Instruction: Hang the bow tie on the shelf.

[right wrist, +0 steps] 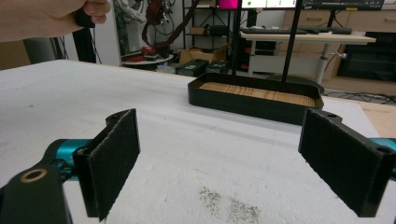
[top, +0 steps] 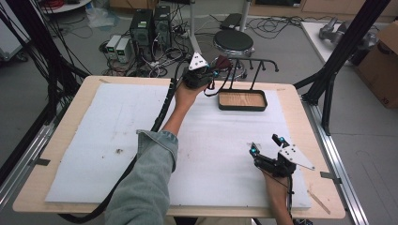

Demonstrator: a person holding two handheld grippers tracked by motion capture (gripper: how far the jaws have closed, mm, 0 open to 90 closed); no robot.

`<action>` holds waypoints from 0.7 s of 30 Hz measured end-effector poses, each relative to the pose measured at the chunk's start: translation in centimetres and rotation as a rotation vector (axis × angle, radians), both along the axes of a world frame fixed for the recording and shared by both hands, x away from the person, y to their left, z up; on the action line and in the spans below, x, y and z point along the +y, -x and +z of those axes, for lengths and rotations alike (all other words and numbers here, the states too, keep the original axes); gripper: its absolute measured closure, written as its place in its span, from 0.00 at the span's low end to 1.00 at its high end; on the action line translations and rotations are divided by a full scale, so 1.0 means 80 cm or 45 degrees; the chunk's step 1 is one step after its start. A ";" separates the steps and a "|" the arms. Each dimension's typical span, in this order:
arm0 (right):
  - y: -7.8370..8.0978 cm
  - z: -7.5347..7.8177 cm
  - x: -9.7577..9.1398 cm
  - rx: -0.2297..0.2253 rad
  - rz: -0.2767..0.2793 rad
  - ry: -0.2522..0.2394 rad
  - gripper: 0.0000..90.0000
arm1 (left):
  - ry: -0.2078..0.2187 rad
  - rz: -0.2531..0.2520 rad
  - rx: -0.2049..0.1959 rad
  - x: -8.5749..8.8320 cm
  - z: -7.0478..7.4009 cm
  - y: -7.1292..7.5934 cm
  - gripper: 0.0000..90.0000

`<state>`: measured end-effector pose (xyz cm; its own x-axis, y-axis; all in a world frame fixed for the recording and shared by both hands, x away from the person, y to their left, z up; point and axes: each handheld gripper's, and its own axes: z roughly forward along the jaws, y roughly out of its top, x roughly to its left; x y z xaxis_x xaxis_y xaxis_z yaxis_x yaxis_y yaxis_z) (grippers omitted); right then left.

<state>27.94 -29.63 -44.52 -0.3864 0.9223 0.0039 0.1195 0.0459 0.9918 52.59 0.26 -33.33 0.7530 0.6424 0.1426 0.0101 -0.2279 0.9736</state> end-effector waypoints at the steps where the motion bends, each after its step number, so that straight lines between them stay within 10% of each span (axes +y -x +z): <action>1: 0.000 0.000 0.000 0.000 0.000 0.000 0.13 | 0.008 -0.001 0.002 0.000 -0.001 -0.001 0.84; 21: 0.000 0.000 0.000 0.009 0.004 -0.006 0.13 | 0.083 0.011 -0.018 -0.004 -0.008 -0.009 0.84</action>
